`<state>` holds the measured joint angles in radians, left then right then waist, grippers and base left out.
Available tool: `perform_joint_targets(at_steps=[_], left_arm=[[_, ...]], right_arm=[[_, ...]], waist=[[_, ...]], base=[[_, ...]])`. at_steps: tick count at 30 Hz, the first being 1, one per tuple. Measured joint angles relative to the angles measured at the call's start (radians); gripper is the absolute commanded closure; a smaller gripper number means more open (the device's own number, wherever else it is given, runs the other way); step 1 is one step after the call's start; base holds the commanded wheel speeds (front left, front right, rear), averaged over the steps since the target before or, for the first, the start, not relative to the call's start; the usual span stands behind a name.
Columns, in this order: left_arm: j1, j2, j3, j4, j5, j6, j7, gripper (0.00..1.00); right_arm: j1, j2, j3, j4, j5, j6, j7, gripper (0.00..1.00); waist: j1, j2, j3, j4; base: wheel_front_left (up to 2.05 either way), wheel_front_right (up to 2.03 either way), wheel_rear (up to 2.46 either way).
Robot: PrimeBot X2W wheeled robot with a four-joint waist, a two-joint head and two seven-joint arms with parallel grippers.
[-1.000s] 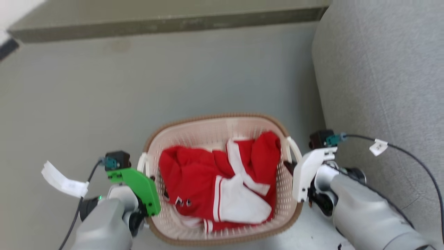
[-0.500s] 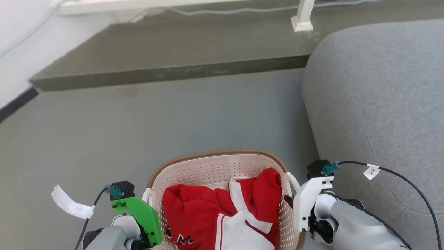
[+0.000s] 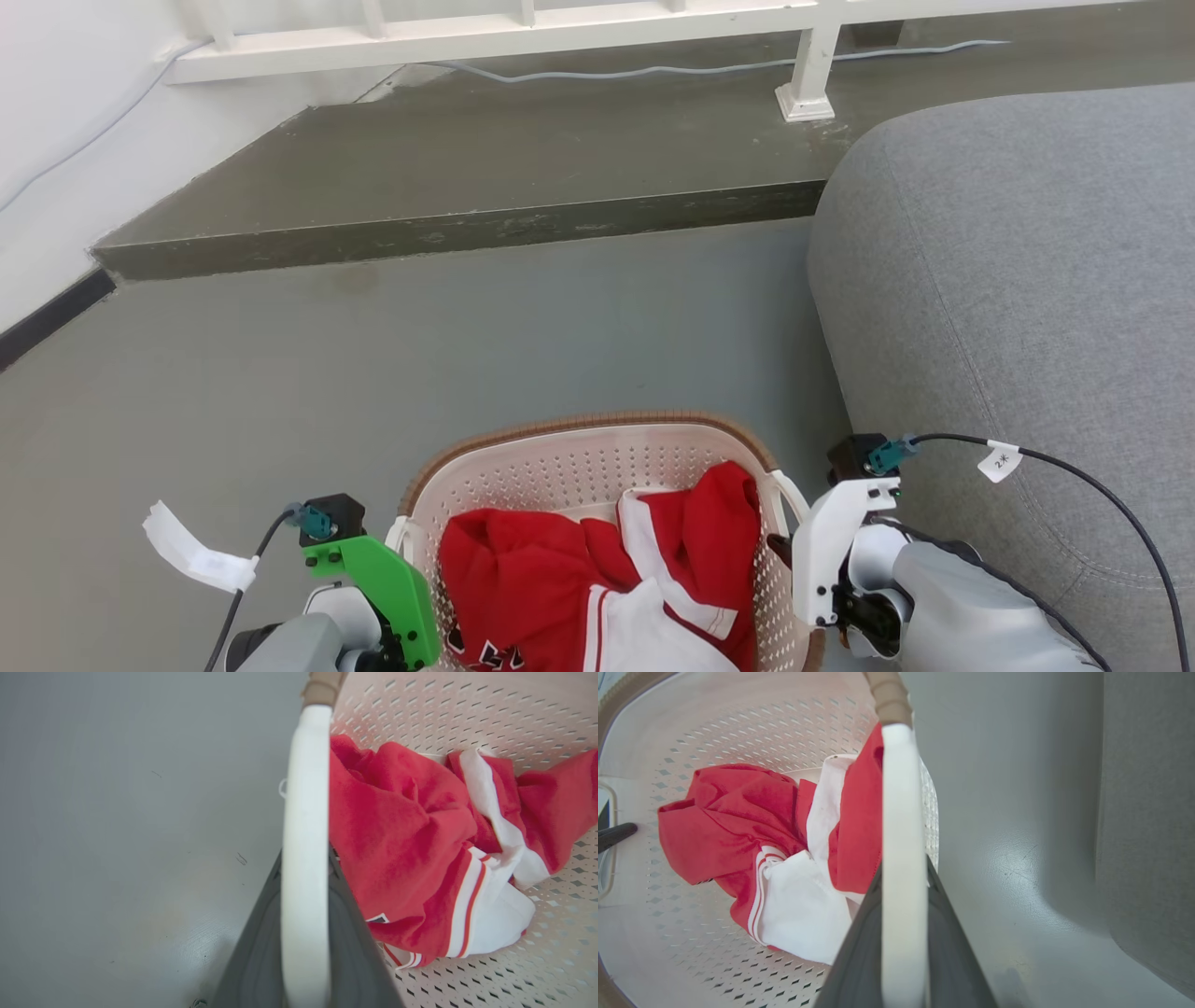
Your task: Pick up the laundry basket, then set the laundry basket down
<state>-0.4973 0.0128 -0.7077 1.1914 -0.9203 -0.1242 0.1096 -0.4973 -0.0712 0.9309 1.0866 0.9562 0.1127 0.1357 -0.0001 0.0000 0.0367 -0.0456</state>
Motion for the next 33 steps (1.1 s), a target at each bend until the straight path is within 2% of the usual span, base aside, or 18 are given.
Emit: perform_joint_targets(at_steps=[33], left_arm=[[-0.002, 0.003, -0.036, -0.028, -0.036, 0.028, -0.012, 1.0]], right_arm=[[-0.017, -0.025, 0.045, -0.022, 0.039, 0.0, 0.0, 1.0]], waist=[[0.0, 0.0, 0.038, -0.002]], base=[[0.0, 0.0, 0.0]])
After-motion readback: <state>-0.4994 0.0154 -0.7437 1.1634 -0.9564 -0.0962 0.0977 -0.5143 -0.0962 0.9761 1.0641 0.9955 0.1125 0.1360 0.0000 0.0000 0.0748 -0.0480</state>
